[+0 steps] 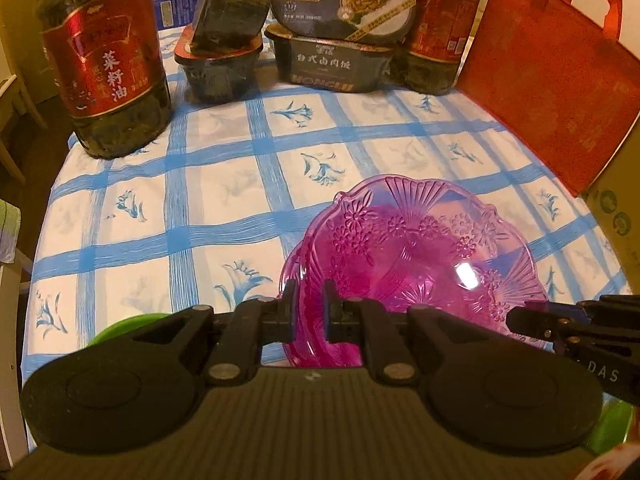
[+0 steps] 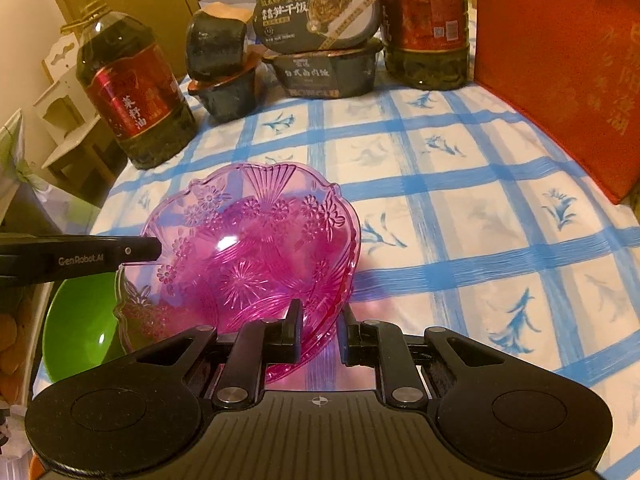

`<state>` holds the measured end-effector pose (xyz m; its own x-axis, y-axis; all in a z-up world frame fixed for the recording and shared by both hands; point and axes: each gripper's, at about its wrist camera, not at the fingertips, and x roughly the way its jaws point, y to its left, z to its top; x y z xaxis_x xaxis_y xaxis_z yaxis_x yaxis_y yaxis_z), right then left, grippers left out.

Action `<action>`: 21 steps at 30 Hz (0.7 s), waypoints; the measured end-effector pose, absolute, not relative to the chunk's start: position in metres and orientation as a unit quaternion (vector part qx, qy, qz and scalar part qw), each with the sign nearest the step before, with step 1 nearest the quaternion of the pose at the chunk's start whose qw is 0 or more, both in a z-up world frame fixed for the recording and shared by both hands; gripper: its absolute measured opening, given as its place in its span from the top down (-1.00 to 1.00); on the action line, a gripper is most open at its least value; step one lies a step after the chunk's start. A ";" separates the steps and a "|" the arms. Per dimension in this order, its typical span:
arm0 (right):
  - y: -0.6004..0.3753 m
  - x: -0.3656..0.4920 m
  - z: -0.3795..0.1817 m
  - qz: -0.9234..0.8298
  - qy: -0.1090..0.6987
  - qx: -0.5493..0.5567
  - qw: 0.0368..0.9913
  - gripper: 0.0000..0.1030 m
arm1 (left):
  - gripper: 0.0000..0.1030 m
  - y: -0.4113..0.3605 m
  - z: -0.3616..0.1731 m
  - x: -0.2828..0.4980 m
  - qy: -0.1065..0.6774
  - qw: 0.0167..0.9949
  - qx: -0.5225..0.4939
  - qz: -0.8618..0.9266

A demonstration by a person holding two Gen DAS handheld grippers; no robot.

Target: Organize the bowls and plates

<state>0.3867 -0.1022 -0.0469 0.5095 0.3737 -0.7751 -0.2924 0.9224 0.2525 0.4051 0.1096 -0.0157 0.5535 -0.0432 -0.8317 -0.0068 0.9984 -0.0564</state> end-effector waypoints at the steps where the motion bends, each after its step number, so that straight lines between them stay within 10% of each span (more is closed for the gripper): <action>1: -0.101 0.388 -0.049 0.192 0.457 0.043 0.867 0.66 | 0.80 0.110 -0.017 0.407 0.473 0.880 -0.024 -0.011; 21: -0.096 0.397 -0.066 0.200 0.466 0.046 0.861 0.63 | 0.76 0.108 -0.037 0.421 0.484 0.875 -0.003 0.001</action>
